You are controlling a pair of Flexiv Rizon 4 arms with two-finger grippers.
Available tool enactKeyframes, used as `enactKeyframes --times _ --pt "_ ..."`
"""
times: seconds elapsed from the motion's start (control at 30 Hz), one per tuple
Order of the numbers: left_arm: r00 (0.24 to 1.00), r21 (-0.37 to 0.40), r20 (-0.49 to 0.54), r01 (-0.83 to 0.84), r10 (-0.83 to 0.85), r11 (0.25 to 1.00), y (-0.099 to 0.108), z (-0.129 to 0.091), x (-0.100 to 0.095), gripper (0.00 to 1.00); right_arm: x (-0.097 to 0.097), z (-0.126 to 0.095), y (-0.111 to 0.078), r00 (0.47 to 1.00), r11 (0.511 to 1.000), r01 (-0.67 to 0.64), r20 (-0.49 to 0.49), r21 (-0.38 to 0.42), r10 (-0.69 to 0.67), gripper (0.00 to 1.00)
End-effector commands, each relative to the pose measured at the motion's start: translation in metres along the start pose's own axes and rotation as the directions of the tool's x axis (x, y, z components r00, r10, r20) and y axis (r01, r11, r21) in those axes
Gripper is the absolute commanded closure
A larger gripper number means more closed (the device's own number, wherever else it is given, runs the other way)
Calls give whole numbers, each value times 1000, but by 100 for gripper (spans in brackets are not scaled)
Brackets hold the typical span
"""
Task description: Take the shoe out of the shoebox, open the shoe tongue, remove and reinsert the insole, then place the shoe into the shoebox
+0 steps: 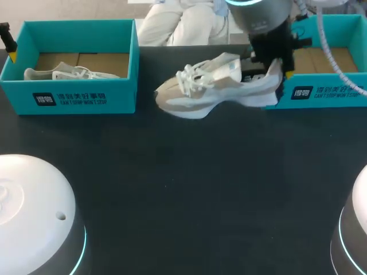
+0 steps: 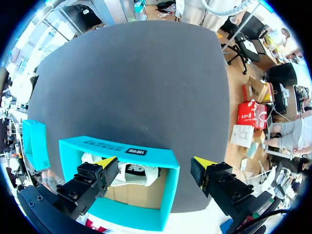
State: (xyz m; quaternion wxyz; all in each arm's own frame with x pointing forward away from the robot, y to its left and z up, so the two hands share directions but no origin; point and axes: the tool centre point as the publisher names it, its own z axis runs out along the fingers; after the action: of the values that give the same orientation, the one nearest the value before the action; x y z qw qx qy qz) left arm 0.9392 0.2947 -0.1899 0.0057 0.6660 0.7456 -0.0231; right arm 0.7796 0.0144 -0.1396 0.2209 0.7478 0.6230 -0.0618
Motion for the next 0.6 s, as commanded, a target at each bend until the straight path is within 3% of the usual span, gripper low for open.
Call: enactKeyframes --times 0.03,0.3,0.6 --pt "1000 -2 -2 -1 1 1000 -1 0 0 0 9 -4 -14 1000 1000 -5 9 10 5 100" --pt "1000 -2 -2 -1 1 1000 -1 0 0 0 24 3 -47 999 995 -35 -9 93 36 100" --pt "1000 -2 -2 -1 1 1000 -1 0 0 0 25 5 -49 999 994 -44 -3 96 45 100"
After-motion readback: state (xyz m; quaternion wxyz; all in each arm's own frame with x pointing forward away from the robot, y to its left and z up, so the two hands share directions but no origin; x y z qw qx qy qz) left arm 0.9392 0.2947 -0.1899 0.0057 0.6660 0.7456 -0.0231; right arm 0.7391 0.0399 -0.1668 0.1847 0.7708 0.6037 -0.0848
